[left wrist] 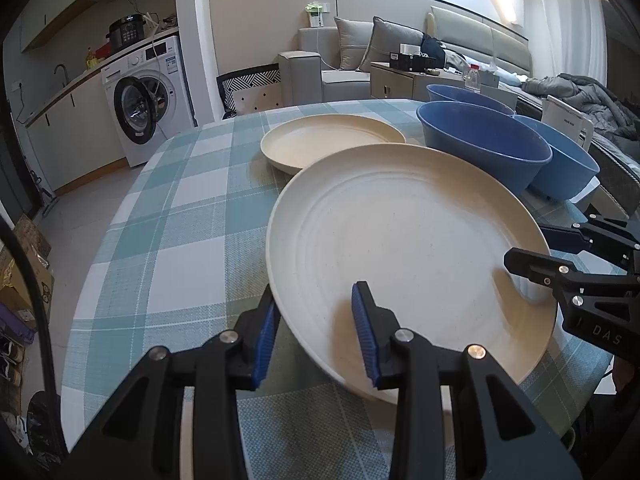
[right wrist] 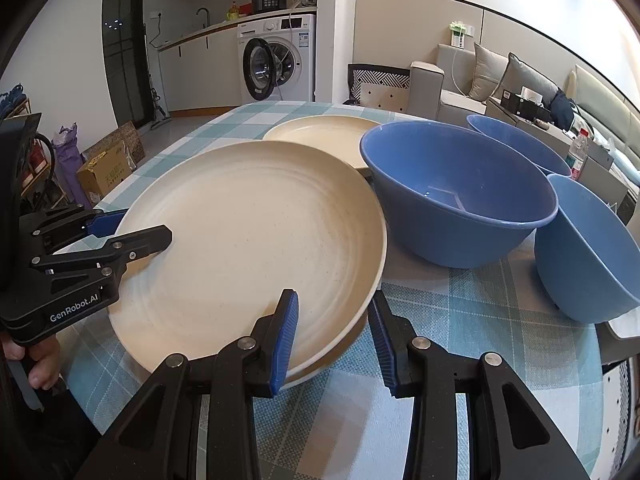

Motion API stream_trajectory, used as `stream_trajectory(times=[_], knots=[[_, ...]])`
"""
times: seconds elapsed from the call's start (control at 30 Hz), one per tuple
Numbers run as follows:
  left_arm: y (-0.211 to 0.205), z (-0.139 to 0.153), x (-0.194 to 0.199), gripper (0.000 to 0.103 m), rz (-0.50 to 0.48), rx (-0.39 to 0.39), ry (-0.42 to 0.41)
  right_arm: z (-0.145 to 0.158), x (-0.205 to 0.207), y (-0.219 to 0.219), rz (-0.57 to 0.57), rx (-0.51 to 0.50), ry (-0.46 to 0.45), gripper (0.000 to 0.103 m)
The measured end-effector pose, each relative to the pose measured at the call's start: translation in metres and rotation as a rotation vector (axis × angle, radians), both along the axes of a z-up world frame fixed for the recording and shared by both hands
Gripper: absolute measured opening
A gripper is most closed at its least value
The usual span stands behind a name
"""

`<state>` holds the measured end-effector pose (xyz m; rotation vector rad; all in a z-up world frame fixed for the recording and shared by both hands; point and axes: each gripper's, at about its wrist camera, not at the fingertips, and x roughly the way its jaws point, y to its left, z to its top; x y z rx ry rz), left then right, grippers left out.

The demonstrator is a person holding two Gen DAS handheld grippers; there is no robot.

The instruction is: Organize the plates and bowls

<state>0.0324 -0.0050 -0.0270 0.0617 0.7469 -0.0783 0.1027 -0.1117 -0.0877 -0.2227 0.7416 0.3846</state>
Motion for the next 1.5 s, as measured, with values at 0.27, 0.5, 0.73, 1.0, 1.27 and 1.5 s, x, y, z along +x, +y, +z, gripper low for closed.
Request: stream_trajectory(times=[0.27, 0.5, 0.73, 1.0, 1.27, 1.5], knots=[[-0.001, -0.005, 0.002, 0.035, -0.007, 0.015, 0.021, -0.005, 0.001, 0.001, -0.003, -0.009, 0.014, 0.037], [-0.001, -0.009, 0.004, 0.037, -0.006, 0.026, 0.043, -0.010, -0.002, 0.003, 0.004, -0.031, 0.006, 0.038], [-0.005, -0.012, 0.004, 0.041, -0.010, 0.058, 0.049, -0.013, -0.002, 0.003, 0.002, -0.035, 0.009, 0.042], [-0.003, -0.012, 0.006, 0.045, -0.011, 0.037, 0.065, -0.013, 0.000, -0.001, 0.006, -0.021, 0.011, 0.049], [0.000, -0.006, 0.003, 0.058, -0.017, -0.004, 0.053, -0.005, -0.004, -0.001, 0.024, -0.003, -0.024, 0.073], [0.007, 0.002, 0.001, 0.079, -0.004, -0.045, 0.036, 0.010, -0.010, -0.005, 0.027, 0.031, -0.066, 0.092]])
